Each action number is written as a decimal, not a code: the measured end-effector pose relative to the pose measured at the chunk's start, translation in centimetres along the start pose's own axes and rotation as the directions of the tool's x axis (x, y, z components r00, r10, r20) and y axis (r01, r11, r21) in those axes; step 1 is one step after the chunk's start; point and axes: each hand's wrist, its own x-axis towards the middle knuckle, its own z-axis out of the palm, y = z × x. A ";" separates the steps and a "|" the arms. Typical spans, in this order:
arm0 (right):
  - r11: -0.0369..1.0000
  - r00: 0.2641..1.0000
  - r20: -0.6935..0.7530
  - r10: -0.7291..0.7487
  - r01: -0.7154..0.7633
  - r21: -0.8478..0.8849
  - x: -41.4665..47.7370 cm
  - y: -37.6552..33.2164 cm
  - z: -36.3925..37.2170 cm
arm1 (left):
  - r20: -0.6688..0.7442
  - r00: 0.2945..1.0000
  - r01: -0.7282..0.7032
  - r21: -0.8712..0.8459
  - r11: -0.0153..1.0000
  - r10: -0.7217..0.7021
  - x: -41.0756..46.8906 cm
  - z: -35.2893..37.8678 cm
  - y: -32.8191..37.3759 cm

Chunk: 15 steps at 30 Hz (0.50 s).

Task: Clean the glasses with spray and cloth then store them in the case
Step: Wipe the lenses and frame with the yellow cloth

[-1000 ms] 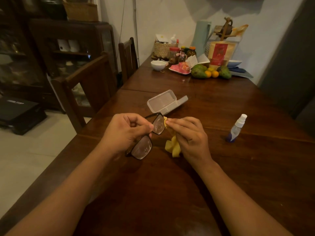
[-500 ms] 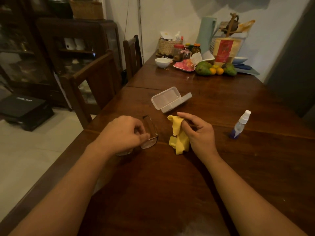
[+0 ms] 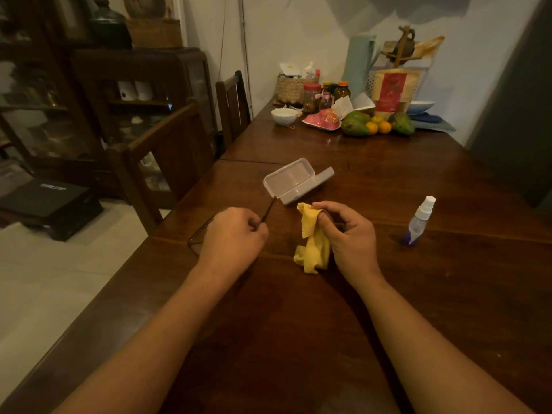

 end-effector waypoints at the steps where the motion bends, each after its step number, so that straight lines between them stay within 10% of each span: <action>1: 1.000 1.000 -0.014 0.004 -0.004 0.013 0.0 -0.1 0.0 | -0.049 0.999 0.005 -0.030 1.000 -0.006 0.1 -0.7 -0.1; 15: 0.992 0.995 0.026 -0.092 0.089 0.094 -1.3 -3.2 3.3 | -0.383 0.923 -0.176 -0.489 0.854 -0.029 -0.4 -3.8 -1.6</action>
